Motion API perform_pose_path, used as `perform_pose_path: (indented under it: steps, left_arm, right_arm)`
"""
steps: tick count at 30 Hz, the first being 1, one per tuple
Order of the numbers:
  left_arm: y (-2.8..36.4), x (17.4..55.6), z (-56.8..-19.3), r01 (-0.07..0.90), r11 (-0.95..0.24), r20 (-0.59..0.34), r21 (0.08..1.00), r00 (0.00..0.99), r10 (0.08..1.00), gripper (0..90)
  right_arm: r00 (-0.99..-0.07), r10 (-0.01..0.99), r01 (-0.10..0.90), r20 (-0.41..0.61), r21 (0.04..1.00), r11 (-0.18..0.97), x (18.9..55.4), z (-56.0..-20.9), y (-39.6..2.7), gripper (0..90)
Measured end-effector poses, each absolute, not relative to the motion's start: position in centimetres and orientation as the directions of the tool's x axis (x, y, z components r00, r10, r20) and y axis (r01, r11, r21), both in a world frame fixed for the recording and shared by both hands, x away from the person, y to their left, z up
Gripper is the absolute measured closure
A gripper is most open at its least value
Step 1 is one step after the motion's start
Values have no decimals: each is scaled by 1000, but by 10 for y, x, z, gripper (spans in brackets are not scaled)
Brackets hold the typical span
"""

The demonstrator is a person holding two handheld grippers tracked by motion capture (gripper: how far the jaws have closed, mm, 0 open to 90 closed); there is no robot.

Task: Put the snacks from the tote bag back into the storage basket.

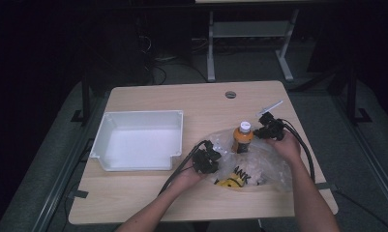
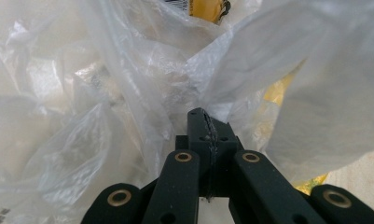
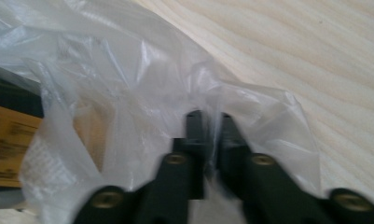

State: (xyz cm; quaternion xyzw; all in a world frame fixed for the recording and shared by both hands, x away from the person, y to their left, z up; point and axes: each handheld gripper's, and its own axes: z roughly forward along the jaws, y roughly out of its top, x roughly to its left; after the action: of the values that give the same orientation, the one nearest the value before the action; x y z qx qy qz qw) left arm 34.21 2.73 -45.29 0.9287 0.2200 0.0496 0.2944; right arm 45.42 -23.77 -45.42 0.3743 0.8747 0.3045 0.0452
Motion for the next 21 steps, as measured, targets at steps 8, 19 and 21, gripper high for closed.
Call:
perform_pose_path:
  steps: [8,19,21]
  left_arm:
    - [37,339,-435,389,-671,-71,631,890,450,801]
    - [47,341,-406,372,-651,-76,662,897,435,741]
    - [48,343,-401,367,-655,-78,661,901,427,731]
  right_arm:
    - [-698,708,613,111,604,510,442,-432,-242,568]
    - [-690,718,578,89,664,474,410,-401,-259,477]
    - [-685,722,586,97,662,467,405,-400,-261,465]
